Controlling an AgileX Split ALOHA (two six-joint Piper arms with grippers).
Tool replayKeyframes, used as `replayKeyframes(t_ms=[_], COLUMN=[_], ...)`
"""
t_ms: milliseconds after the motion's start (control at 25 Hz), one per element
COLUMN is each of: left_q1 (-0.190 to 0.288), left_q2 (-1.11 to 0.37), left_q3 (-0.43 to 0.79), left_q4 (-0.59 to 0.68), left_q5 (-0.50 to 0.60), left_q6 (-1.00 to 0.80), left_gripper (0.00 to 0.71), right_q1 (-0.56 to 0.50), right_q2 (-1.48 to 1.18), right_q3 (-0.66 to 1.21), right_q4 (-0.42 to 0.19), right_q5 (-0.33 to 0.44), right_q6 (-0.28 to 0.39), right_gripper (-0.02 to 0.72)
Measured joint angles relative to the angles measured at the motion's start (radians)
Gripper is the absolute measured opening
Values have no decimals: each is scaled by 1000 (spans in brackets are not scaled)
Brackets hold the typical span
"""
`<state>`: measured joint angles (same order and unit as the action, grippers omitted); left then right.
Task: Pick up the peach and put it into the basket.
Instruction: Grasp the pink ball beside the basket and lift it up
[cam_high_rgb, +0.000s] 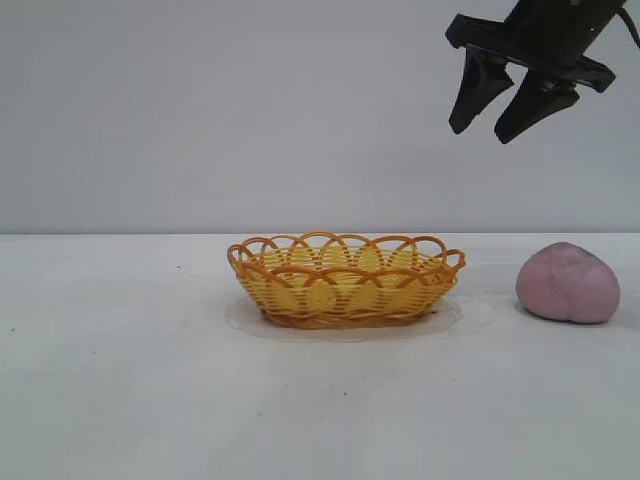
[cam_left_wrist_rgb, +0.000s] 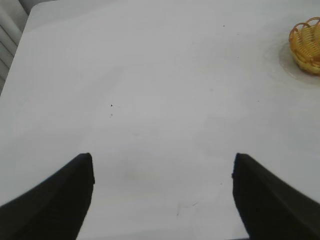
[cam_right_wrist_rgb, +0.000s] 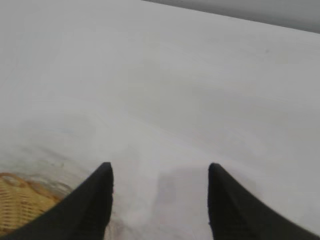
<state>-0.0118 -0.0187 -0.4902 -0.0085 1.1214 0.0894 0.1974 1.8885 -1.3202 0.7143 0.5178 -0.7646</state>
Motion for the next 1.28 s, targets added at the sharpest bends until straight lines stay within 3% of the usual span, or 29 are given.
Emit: replayKeyframes(t_ms=[120, 240, 400, 520, 640, 1000, 1280], left_q1=[0, 0, 0, 0, 0, 0, 0], left_q2=[0, 0, 0, 0, 0, 0, 0], left_q3=[0, 0, 0, 0, 0, 0, 0], left_q4=[0, 0, 0, 0, 0, 0, 0], left_q5=[0, 0, 0, 0, 0, 0, 0], left_q6=[0, 0, 0, 0, 0, 0, 0], left_gripper=[534, 534, 534, 534, 534, 534, 534], right_q1=[0, 0, 0, 0, 0, 0, 0], right_q2=[-8, -37, -89, -108, -108, -64, 58], right_q3=[0, 0, 0, -2, -2, -4, -4], right_q4=[-45, -126, -304, -392, -418, -437, -437], right_q5=[50, 102, 185, 280, 350, 446, 467], right_q6=[0, 51, 201, 316, 351, 440, 454], right_gripper=[376, 376, 376, 376, 376, 376, 376])
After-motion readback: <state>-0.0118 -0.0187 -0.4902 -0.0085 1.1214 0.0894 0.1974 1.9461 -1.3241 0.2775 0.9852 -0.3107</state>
